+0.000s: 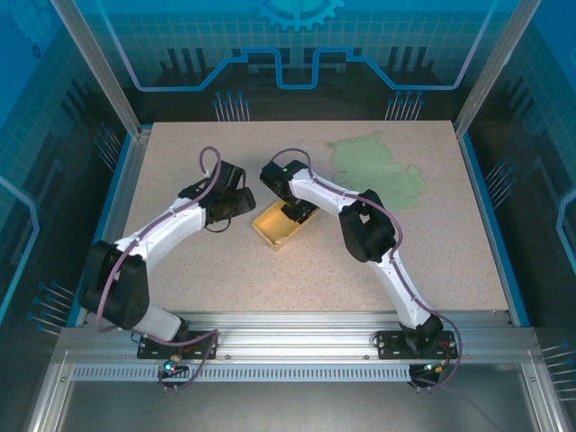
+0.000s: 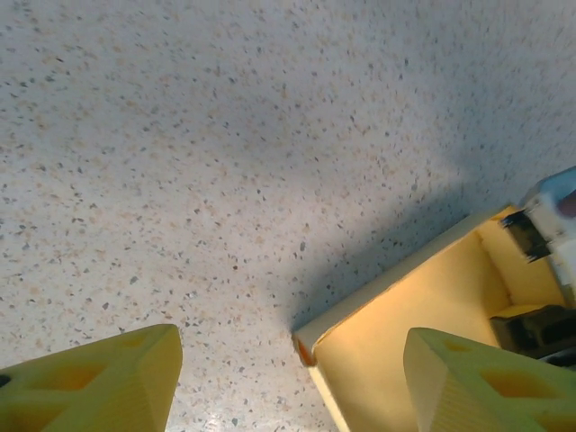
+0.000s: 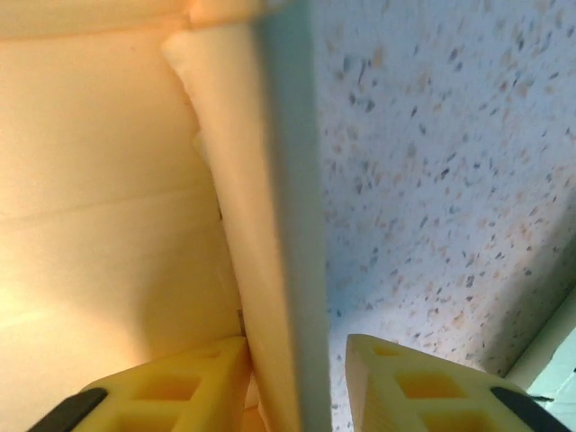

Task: Fold the paper box

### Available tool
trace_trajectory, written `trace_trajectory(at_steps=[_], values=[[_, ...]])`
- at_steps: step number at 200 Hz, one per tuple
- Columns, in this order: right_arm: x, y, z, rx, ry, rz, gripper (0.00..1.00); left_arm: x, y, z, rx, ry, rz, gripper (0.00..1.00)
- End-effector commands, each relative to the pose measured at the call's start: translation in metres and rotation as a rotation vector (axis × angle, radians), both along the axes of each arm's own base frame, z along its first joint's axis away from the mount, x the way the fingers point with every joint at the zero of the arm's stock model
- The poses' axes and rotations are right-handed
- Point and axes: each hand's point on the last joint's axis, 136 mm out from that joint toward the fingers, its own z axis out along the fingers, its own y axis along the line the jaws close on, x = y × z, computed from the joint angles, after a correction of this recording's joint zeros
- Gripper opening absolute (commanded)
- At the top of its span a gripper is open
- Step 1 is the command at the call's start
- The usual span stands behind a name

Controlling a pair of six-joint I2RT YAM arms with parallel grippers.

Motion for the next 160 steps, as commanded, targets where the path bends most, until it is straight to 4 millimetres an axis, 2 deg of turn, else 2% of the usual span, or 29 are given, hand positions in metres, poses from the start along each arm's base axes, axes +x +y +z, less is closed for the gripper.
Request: trace_trajectory(at_steps=[1,27,54,73,88,119,121,128,160], values=[[0.0,0.015,-0.013,-0.01,0.029,0.074,0.44,-0.001,0.004,0.003,-0.079,-0.04,0.023,0.67],[0.014,0.034,0.012,0.049,-0.03,0.106,0.53,-0.007,0.011,-0.001,-0.072,-0.047,0.032,0.68],[0.031,0.051,0.052,0.128,-0.12,0.132,0.61,-0.01,0.017,-0.003,-0.045,-0.05,0.033,0.67],[0.037,0.06,0.08,0.192,-0.172,0.15,0.67,-0.012,0.024,-0.005,-0.028,-0.055,0.044,0.66],[0.039,0.066,0.101,0.239,-0.211,0.155,0.68,-0.011,0.029,-0.008,-0.02,-0.052,0.053,0.64],[0.037,0.07,0.141,0.318,-0.277,0.144,0.68,-0.003,0.043,-0.019,0.01,-0.026,0.065,0.56],[0.035,0.069,0.153,0.334,-0.295,0.145,0.68,-0.002,0.043,-0.02,0.014,-0.023,0.064,0.55],[0.033,0.068,0.17,0.358,-0.326,0.14,0.68,0.001,0.045,-0.022,0.028,-0.015,0.063,0.53],[0.015,0.052,0.223,0.459,-0.437,0.106,0.68,0.021,0.049,-0.039,0.078,0.045,0.034,0.46]])
